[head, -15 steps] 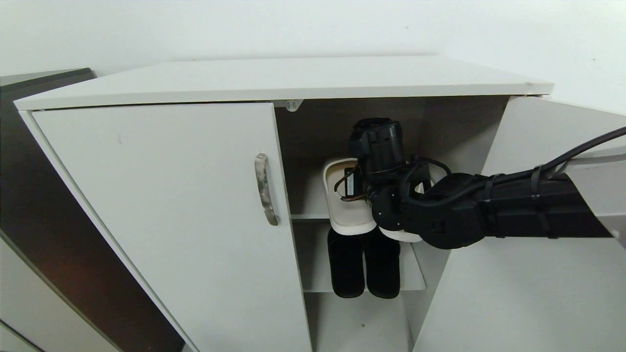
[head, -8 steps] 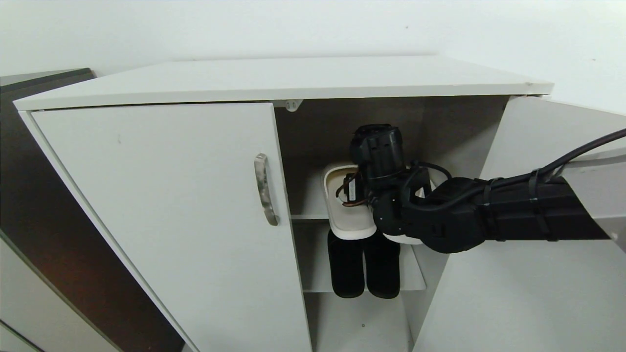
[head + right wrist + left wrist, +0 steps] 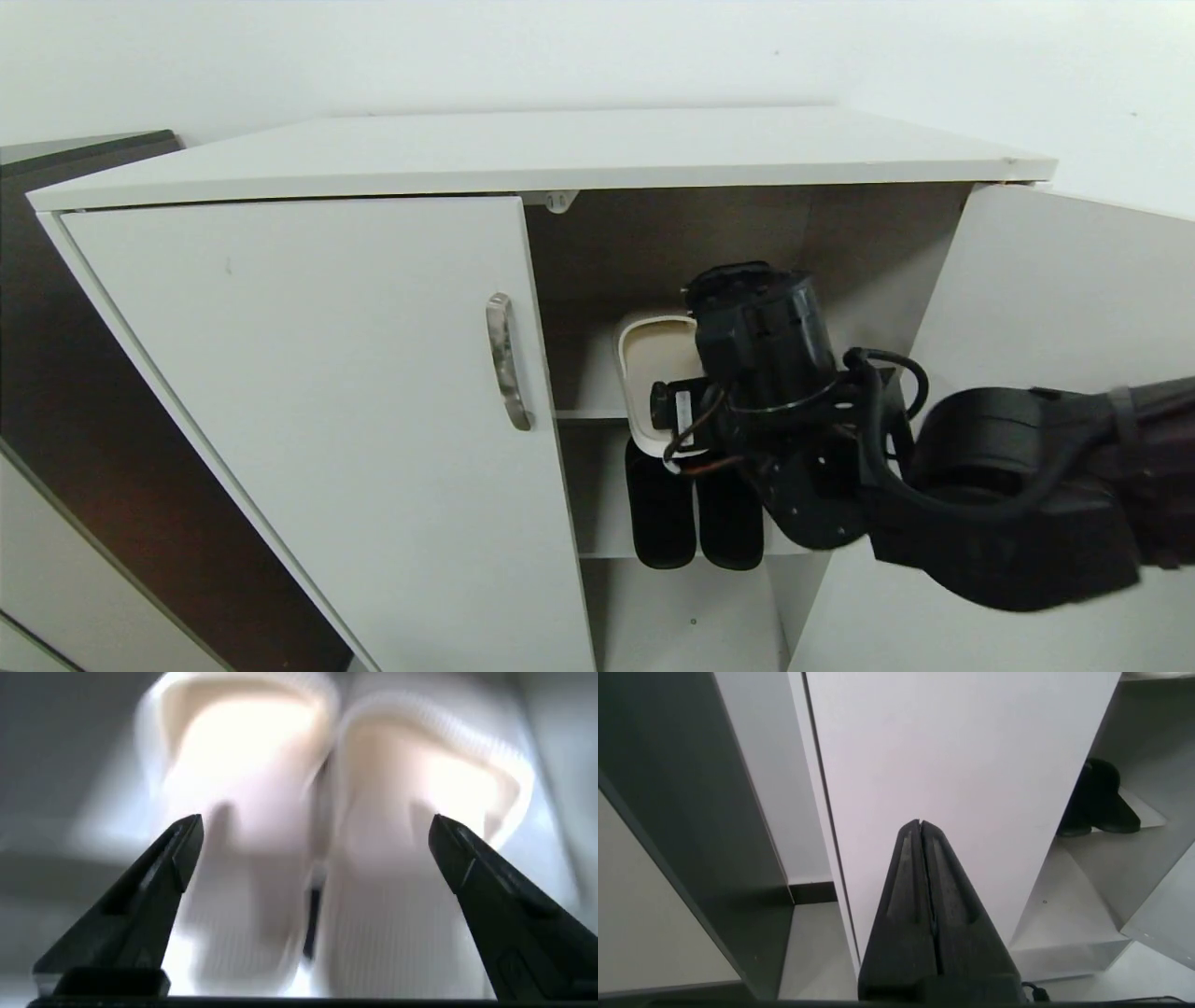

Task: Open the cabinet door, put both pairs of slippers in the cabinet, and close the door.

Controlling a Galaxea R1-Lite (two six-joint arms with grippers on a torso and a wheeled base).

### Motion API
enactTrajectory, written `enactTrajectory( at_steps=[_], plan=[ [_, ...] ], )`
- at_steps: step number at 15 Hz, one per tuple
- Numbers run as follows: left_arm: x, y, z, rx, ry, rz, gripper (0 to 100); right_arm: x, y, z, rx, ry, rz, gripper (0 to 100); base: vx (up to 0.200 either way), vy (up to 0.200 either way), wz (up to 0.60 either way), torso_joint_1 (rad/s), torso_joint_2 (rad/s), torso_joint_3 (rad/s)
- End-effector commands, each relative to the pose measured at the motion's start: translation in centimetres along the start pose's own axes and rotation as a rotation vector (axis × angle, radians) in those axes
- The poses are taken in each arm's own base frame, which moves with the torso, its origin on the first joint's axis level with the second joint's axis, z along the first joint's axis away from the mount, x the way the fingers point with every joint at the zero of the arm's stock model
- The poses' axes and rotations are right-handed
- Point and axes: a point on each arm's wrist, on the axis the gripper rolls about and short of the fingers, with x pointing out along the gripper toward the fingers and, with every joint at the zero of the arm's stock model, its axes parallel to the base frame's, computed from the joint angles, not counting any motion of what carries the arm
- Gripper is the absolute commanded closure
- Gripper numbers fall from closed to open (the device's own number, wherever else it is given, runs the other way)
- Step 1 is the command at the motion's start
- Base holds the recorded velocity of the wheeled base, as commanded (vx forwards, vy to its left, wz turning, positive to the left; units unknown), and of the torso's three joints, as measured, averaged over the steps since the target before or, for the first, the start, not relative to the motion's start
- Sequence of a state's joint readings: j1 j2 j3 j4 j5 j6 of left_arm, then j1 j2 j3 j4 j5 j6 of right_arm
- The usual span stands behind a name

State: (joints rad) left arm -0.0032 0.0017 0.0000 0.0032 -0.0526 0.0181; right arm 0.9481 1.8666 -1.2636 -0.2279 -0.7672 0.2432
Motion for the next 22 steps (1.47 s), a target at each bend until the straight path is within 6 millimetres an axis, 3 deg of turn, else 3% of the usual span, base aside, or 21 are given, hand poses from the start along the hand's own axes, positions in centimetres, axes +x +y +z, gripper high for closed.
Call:
enactTrajectory(
  at_steps=[1, 7, 16, 22],
  plan=[
    [0.0, 0.0, 0.0, 0.0, 0.0, -0.001, 100, -4.8, -1.0, -0.2, 0.005, -0.006, 0.081, 100, 0.0, 0.0, 0.0, 0.0, 0.0, 0.0],
    [0.0, 0.0, 0.0, 0.0, 0.0, 0.001, 100, -7.1, -3.4, -1.9, -0.001, 0.021, 0.151, 100, 0.0, 0.0, 0.0, 0.0, 0.0, 0.0],
    [0.0, 0.0, 0.0, 0.0, 0.0, -0.001, 100, -6.5, -3.1, -3.3, -0.025, 0.058, 0.167, 100, 0.0, 0.0, 0.0, 0.0, 0.0, 0.0],
    [0.0, 0.0, 0.0, 0.0, 0.0, -0.001, 100, -6.2, -3.1, -3.8, -0.033, 0.068, 0.16, 100, -0.2, 0.0, 0.0, 0.006, 0.0, 0.001]
  ],
)
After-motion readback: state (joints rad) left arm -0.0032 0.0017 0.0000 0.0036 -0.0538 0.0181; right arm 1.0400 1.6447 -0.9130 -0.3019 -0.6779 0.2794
